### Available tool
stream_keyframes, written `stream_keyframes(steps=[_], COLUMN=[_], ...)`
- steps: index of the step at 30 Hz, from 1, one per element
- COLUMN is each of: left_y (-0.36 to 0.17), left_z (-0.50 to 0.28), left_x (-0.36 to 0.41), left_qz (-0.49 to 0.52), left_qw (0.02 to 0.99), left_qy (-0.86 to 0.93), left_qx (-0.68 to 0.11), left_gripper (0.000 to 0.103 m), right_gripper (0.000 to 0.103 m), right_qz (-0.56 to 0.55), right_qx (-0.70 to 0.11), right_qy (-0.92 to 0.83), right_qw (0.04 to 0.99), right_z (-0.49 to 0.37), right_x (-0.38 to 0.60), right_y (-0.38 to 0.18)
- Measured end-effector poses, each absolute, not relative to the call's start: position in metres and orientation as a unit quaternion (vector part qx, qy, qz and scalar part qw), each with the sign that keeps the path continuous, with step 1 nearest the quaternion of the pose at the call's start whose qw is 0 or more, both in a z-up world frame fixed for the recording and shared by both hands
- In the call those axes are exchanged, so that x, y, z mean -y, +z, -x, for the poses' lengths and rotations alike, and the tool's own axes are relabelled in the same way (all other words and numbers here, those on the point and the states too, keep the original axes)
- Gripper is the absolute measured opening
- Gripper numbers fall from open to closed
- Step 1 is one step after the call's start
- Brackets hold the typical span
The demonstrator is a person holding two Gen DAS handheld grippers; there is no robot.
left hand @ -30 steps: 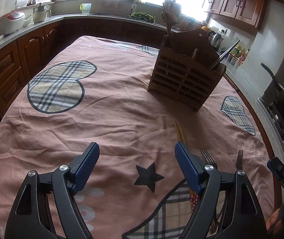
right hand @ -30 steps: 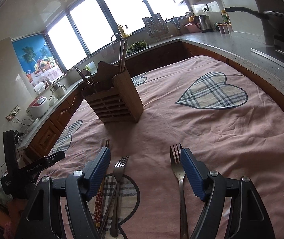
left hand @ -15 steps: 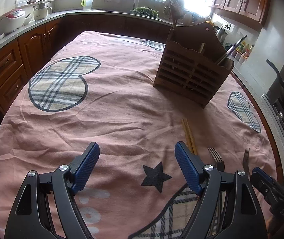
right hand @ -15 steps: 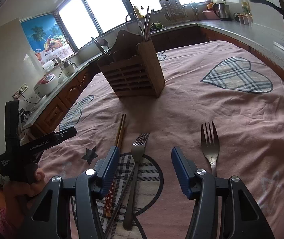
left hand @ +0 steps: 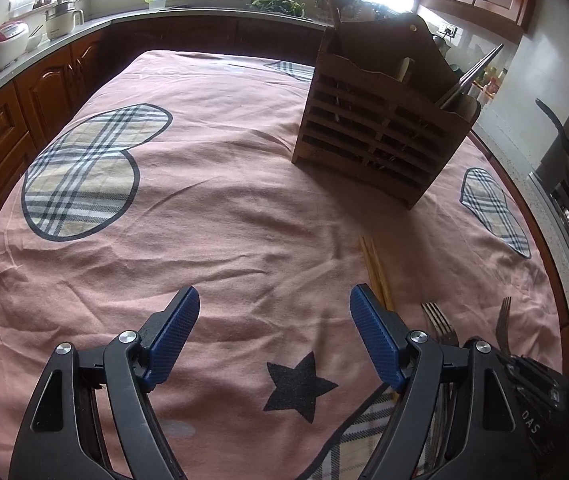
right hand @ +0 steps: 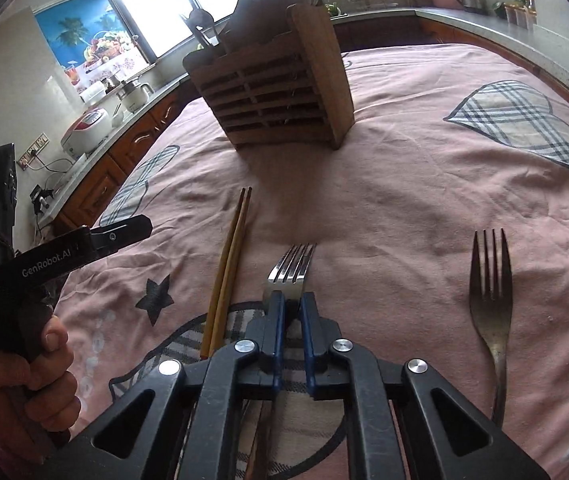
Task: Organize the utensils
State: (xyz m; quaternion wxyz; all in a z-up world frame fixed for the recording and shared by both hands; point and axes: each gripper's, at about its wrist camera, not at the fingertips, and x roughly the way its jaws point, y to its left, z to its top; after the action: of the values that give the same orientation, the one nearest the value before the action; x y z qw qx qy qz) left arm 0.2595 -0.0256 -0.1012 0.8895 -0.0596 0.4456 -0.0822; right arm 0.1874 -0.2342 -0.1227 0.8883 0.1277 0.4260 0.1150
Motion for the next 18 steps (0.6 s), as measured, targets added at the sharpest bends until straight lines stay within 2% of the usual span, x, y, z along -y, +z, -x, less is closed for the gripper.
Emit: stream_keyframes(steps=[6, 7, 16, 18], left_y=[-0.115, -0.117, -0.128, -0.129], left_z=[-0.280, -0.283, -0.304, -0.303], left_x=[0.054, 0.058, 0.086, 0.090], left_qz=[0.032, 0.028, -0.026, -0.051], left_qw=[0.881, 0.880, 0.874, 0.875], left_qy=[-0.094, -0.096, -0.102, -0.099], left_qx=[-0.462, -0.465, -0.473, -0.471], left_gripper=[0.079, 0.075, 0.069, 0.064], right_gripper=[0.001, 0.007, 0.008, 0.008], right_qz=[-0.161, -0.175, -0.185, -0.187], right_qx=[-0.421, -0.419, -0.431, -0.432], right_qy=[0.088, 0.095, 0.116, 0.114], right_qw=[0.888, 0.886, 0.876, 0.875], right_z=[-0.188, -0.188, -0.193, -0.194], right_x=[0.269, 0.272, 0.265, 0.265], right_y=[-0.120, -0.120, -0.123, -0.124])
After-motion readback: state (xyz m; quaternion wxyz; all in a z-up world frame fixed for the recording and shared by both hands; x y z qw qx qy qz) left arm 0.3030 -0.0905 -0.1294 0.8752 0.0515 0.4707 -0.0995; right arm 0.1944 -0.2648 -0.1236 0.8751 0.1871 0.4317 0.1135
